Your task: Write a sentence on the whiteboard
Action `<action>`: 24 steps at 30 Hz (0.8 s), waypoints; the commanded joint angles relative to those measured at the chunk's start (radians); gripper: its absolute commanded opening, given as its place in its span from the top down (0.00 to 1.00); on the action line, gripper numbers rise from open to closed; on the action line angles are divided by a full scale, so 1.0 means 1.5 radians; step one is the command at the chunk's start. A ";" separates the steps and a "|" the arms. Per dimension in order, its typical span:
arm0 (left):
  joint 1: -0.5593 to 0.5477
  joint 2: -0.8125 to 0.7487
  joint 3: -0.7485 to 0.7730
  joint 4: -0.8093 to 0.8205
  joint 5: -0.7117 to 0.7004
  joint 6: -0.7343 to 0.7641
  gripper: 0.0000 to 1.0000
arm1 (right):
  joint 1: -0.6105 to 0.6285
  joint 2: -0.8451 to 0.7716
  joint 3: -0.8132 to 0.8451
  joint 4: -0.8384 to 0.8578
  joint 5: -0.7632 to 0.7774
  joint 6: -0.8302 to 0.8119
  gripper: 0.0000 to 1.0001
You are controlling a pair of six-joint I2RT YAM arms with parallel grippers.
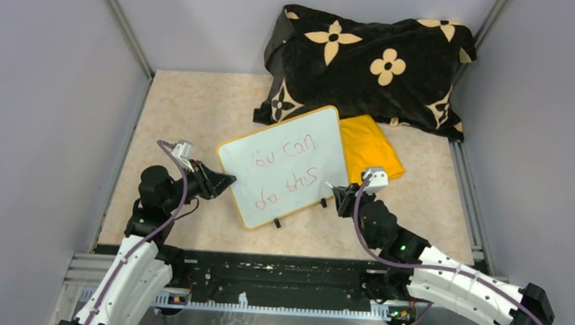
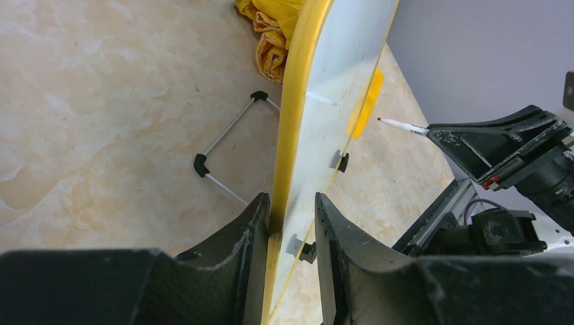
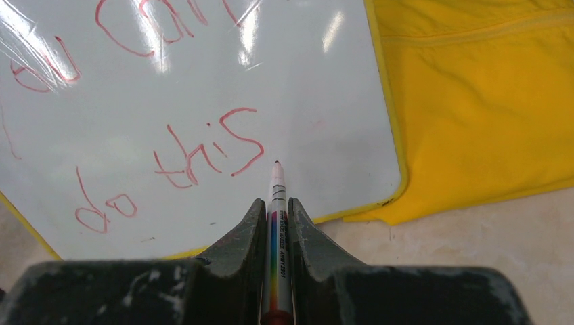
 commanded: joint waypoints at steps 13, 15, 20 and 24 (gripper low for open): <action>0.000 -0.001 -0.007 0.027 0.021 -0.010 0.63 | -0.005 0.017 0.022 0.042 0.027 0.001 1.00; 0.000 -0.002 -0.007 0.027 0.020 -0.009 0.63 | -0.005 0.021 0.020 0.048 0.031 0.001 1.00; 0.000 -0.006 -0.007 0.024 0.019 -0.009 0.63 | -0.006 0.038 0.015 0.065 0.034 0.013 1.00; 0.000 -0.007 -0.008 0.024 0.018 -0.009 0.63 | -0.005 0.054 0.012 0.093 0.042 0.015 1.00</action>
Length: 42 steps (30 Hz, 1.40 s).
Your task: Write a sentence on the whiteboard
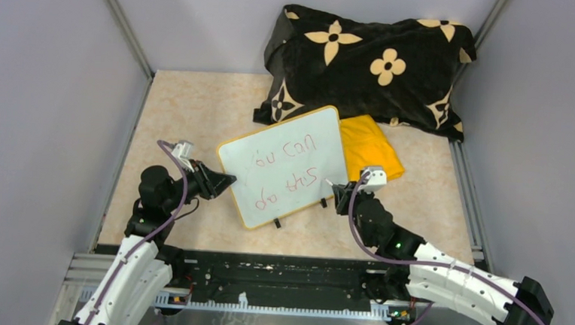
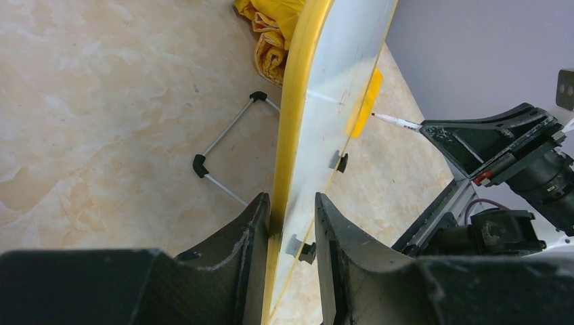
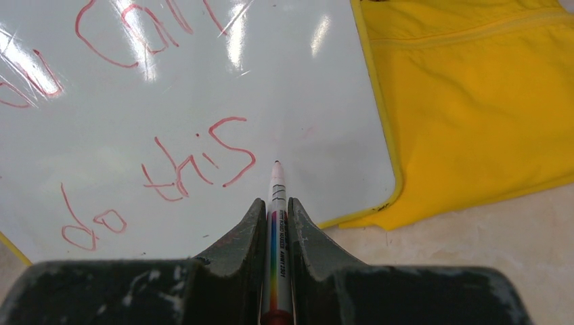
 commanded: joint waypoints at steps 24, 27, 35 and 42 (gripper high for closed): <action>0.000 -0.012 -0.008 0.021 0.016 -0.004 0.63 | -0.008 0.068 0.010 0.120 0.035 0.006 1.00; 0.000 -0.011 -0.008 0.021 0.016 -0.004 0.63 | -0.008 0.073 0.009 0.123 0.036 0.005 1.00; 0.000 -0.011 -0.008 0.021 0.015 -0.004 0.63 | -0.012 0.086 0.008 0.131 0.030 0.005 1.00; 0.000 -0.012 -0.008 0.021 0.016 -0.005 0.63 | -0.015 0.098 0.007 0.132 0.027 0.008 1.00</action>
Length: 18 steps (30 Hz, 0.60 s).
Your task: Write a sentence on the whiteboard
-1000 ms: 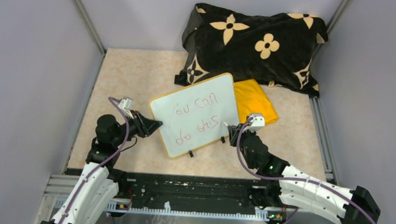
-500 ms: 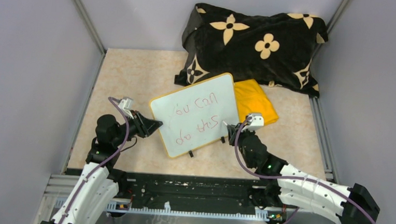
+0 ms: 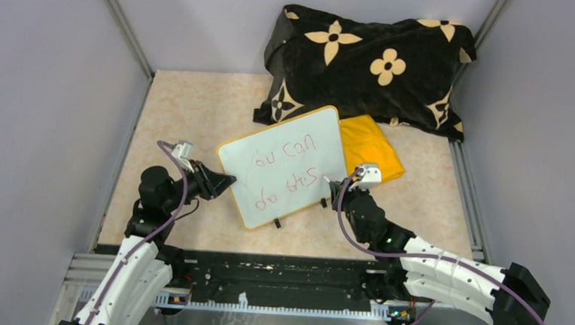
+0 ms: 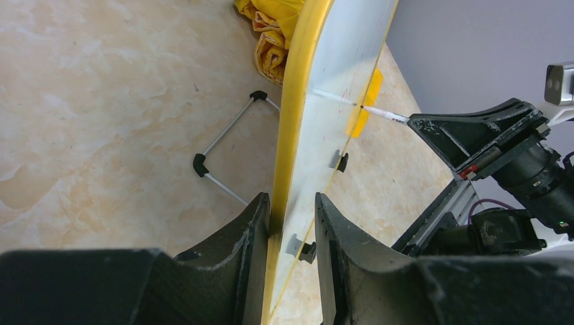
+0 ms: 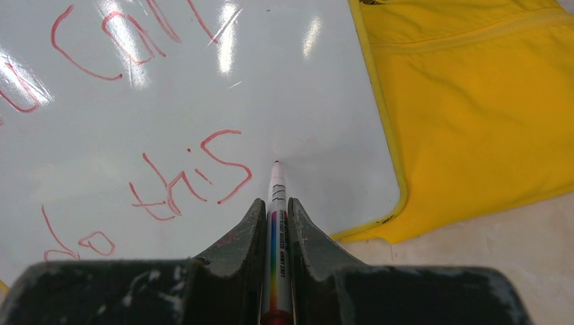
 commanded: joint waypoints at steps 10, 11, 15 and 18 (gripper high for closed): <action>0.000 -0.008 -0.004 0.020 0.016 -0.005 0.63 | -0.014 0.024 0.007 0.042 -0.005 0.011 1.00; 0.000 -0.008 -0.004 0.020 0.016 -0.005 0.63 | -0.014 0.025 0.006 0.042 -0.006 0.013 1.00; 0.000 -0.008 -0.004 0.021 0.016 -0.005 0.63 | -0.016 0.027 0.006 0.041 -0.010 0.013 1.00; 0.000 -0.008 -0.004 0.021 0.017 -0.005 0.63 | -0.017 0.027 0.005 0.039 -0.013 0.015 1.00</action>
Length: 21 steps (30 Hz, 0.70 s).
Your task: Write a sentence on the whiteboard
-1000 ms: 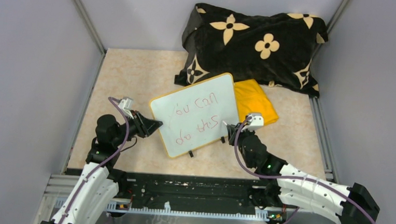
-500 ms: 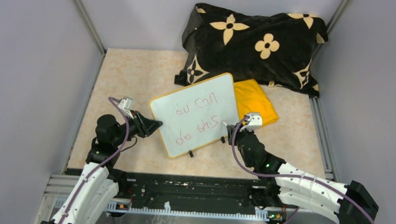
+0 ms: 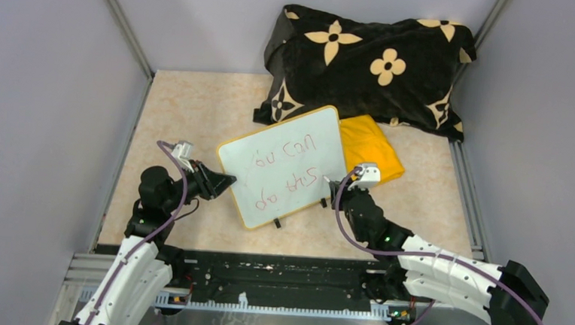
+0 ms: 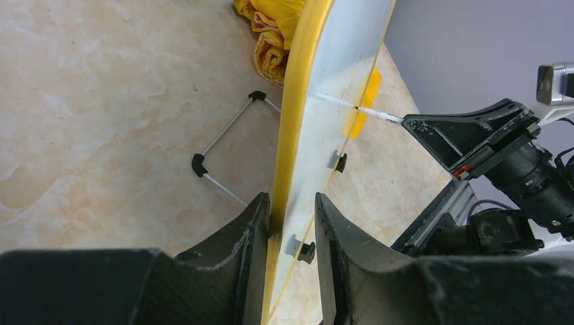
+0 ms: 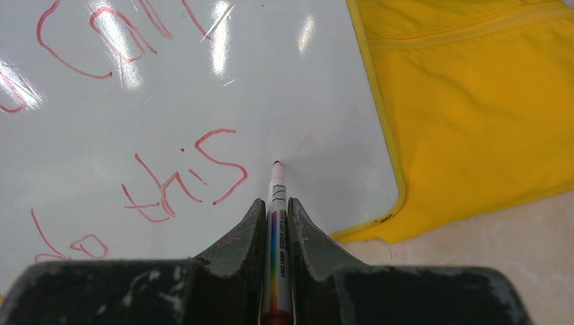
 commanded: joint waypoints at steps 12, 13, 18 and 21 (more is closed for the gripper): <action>0.000 -0.003 -0.004 0.023 0.019 -0.005 0.63 | -0.010 0.009 0.004 0.017 -0.025 0.011 1.00; 0.000 -0.003 -0.004 0.023 0.019 -0.006 0.63 | -0.009 0.009 0.004 0.015 -0.027 0.012 1.00; 0.000 -0.002 -0.004 0.023 0.018 -0.005 0.63 | -0.009 -0.013 0.009 -0.020 -0.023 0.012 1.00; 0.000 -0.003 -0.004 0.021 0.016 -0.004 0.63 | -0.009 -0.046 0.013 -0.053 -0.021 0.012 1.00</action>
